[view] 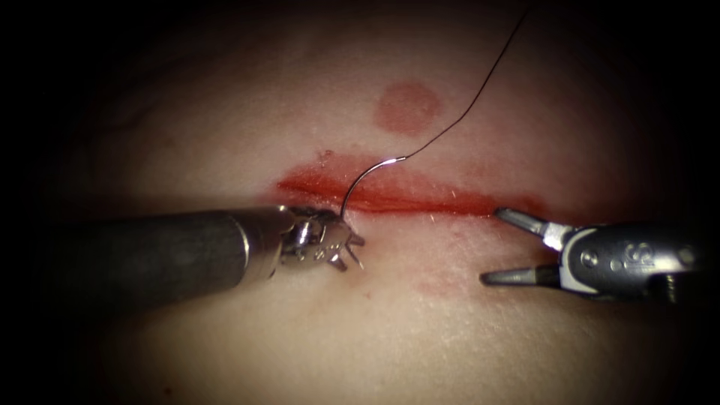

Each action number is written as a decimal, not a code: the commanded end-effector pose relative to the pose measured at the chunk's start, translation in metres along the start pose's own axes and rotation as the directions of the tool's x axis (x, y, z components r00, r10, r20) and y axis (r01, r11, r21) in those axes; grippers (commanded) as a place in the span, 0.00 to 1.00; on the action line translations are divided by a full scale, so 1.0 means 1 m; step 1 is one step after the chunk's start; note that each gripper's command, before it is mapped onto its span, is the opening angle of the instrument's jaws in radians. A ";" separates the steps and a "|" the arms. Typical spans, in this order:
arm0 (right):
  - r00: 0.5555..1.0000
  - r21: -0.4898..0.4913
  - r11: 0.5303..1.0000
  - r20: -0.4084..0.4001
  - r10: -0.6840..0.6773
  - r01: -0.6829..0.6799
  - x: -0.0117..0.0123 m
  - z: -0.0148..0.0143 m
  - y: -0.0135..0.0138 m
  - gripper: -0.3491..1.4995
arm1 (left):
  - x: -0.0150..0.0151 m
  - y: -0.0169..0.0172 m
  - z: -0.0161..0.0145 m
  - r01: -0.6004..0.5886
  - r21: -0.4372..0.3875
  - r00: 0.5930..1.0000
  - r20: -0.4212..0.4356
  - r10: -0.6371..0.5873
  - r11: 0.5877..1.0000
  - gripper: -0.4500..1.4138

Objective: Wound Closure
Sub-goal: Pick up the needle near the tip using the left gripper.

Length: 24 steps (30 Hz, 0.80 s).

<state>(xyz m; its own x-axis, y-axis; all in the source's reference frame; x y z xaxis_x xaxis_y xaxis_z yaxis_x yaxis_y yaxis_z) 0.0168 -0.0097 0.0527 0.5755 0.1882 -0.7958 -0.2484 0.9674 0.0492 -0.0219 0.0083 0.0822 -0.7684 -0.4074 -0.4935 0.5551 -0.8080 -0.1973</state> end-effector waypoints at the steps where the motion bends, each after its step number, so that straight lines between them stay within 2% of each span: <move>1: 1.000 0.003 1.000 0.000 0.002 -0.002 -0.0002 0.0008 -0.0006 0.62 | 0.0003 -0.0003 0.0009 0.000 0.011 1.000 -0.006 0.000 1.000 0.28; 4: 1.000 0.002 1.000 0.000 0.002 -0.002 -0.0002 0.0009 -0.0007 0.62 | 0.0004 -0.0004 0.0009 0.003 0.036 1.000 -0.010 -0.003 0.999 0.21; 5: 1.000 0.002 1.000 0.000 0.002 -0.002 -0.0002 0.0009 -0.0007 0.62 | 0.0005 -0.0004 0.0009 0.004 0.042 1.000 -0.008 -0.004 0.999 0.09; 6: 1.000 0.002 1.000 0.000 0.002 -0.002 -0.0002 0.0009 -0.0007 0.62 | 0.0005 -0.0004 0.0008 0.005 0.048 1.000 -0.002 -0.005 0.999 0.05; 11: 1.000 0.002 1.000 0.000 0.002 -0.002 -0.0002 0.0008 -0.0007 0.62 | 0.0007 -0.0004 0.0002 0.011 0.090 1.000 0.015 -0.012 0.996 0.05; 17: 1.000 0.002 1.000 0.000 0.002 -0.002 -0.0002 0.0008 -0.0007 0.62 | 0.0007 -0.0009 -0.0025 0.026 0.139 1.000 -0.008 -0.025 0.990 0.05; 23: 1.000 0.002 1.000 0.000 0.002 -0.002 -0.0001 0.0008 -0.0007 0.62 | 0.0009 -0.0014 -0.0074 0.054 0.166 0.997 -0.070 -0.043 0.985 0.05; 24: 1.000 0.002 1.000 0.000 0.002 -0.002 -0.0001 0.0008 -0.0007 0.62 | 0.0011 -0.0013 -0.0092 0.067 0.176 0.994 -0.097 -0.050 0.982 0.05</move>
<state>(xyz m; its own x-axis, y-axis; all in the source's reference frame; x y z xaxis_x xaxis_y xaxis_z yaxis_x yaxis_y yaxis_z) 0.0170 -0.0098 0.0527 0.5756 0.1893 -0.7955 -0.2498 0.9670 0.0493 -0.0196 0.0134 0.0723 -0.7550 -0.3070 -0.5795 0.4239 -0.9027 -0.0741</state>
